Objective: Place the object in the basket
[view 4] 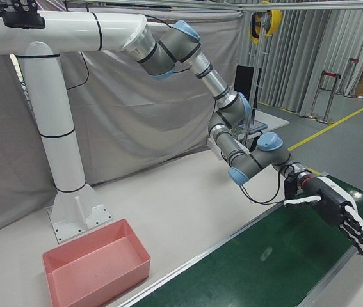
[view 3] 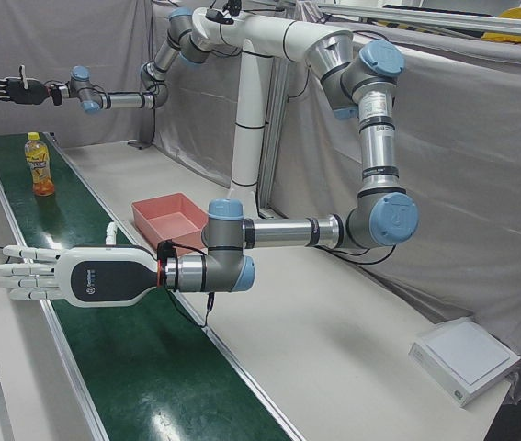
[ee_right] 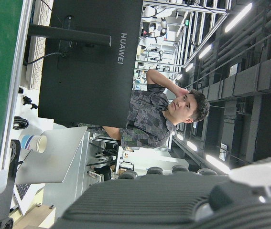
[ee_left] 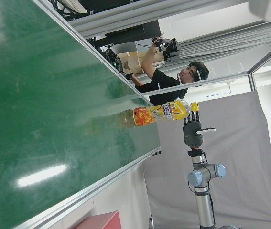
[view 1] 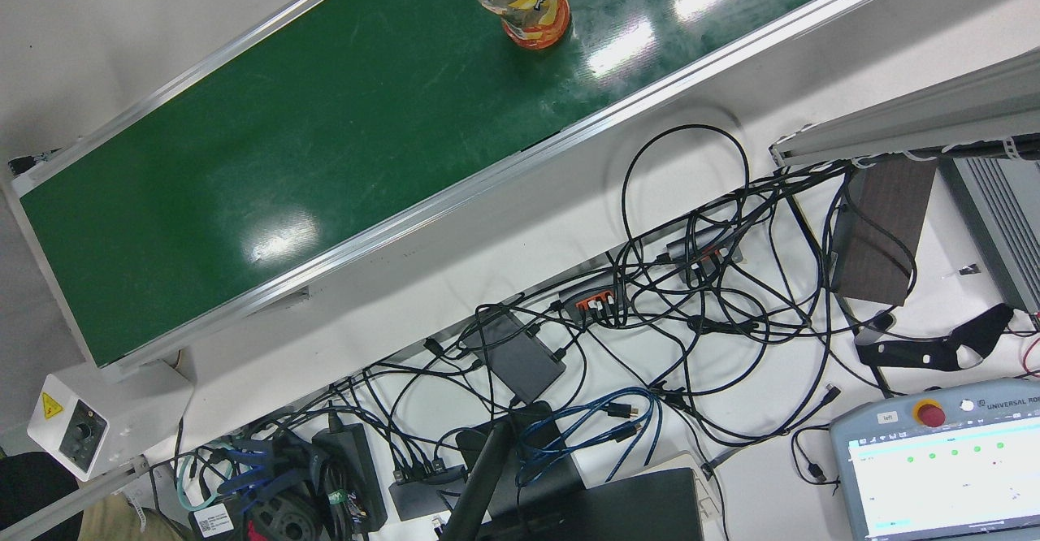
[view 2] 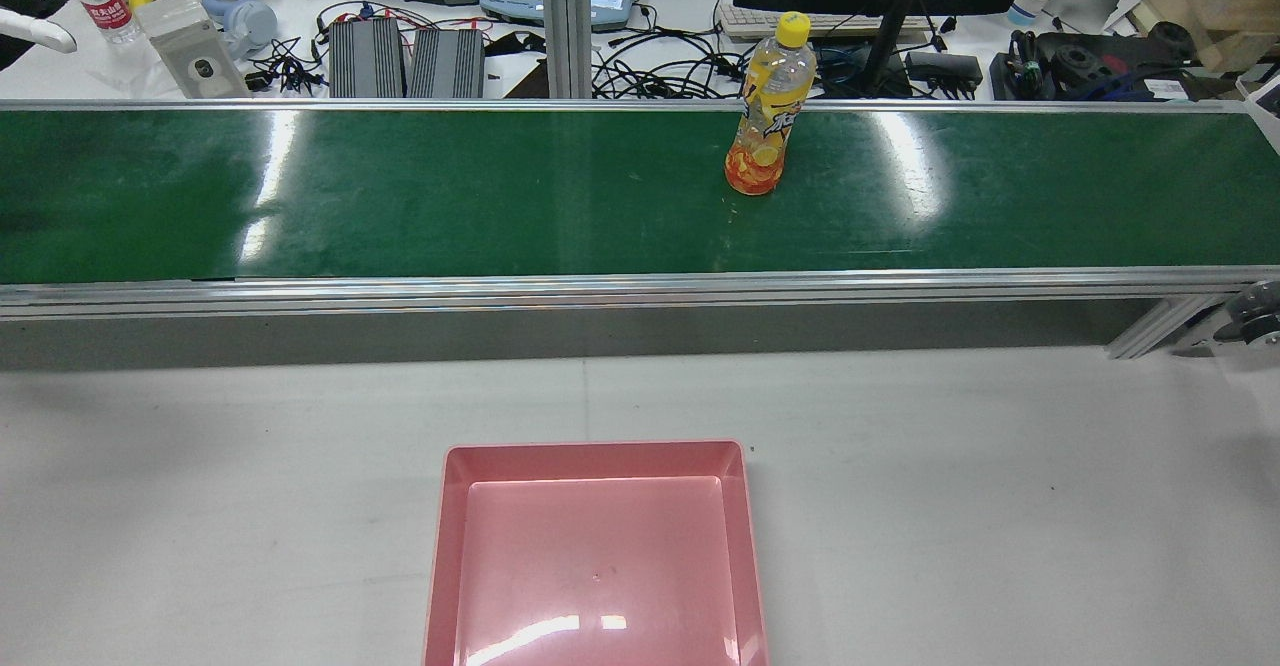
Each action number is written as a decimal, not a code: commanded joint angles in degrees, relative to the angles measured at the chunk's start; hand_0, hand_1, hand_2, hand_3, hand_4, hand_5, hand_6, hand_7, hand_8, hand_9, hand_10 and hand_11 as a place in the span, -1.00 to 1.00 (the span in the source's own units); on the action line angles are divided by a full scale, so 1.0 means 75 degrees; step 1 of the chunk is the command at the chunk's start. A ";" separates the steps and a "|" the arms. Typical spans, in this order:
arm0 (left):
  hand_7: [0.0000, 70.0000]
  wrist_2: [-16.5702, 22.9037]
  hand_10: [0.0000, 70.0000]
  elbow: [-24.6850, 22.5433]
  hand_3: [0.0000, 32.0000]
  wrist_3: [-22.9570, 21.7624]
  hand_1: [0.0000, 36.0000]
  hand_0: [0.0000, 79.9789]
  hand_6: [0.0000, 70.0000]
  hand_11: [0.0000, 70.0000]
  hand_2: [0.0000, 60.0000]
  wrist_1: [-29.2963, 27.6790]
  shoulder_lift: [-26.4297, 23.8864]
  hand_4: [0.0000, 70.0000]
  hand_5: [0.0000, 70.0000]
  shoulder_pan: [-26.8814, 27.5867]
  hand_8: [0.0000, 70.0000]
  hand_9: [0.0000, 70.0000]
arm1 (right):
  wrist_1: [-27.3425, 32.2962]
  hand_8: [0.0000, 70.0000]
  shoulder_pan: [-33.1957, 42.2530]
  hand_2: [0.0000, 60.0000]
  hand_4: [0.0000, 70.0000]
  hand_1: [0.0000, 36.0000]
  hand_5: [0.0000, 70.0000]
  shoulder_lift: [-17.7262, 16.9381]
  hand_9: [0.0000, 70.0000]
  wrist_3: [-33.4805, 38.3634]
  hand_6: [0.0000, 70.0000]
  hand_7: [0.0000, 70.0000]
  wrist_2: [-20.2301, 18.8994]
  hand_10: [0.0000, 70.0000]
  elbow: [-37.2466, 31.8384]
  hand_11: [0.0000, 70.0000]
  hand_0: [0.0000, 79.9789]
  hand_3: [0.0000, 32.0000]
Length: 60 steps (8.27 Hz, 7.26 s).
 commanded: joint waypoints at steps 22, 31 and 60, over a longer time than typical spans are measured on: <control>-1.00 0.0012 -0.88 0.0114 -1.00 0.0070 -0.56 0.38 -1.00 -0.79 -1.00 0.0328 -0.0515 -0.65 -0.86 0.0603 -0.95 -0.87 | -0.0003 -1.00 0.0000 -1.00 -1.00 -1.00 -1.00 0.0002 -1.00 0.0000 -1.00 -1.00 0.0000 -1.00 -0.0007 -1.00 -1.00 -1.00; -1.00 -0.0012 -0.88 0.0114 -1.00 0.0293 -0.58 0.36 -1.00 -0.78 -1.00 0.0656 -0.0996 -0.66 -0.86 0.1132 -0.94 -0.85 | 0.0009 -1.00 0.0000 -1.00 -1.00 -1.00 -1.00 0.0002 -1.00 0.0000 -1.00 -1.00 0.0000 -1.00 -0.0007 -1.00 -1.00 -1.00; 1.00 -0.0070 1.00 0.0091 -1.00 0.0551 -0.49 0.36 1.00 1.00 -0.09 0.1324 -0.3352 1.00 1.00 0.3661 0.97 1.00 | -0.0003 -1.00 0.0000 -1.00 -1.00 -1.00 -1.00 0.0002 -1.00 0.0000 -1.00 -1.00 0.0000 -1.00 0.0005 -1.00 -1.00 -1.00</control>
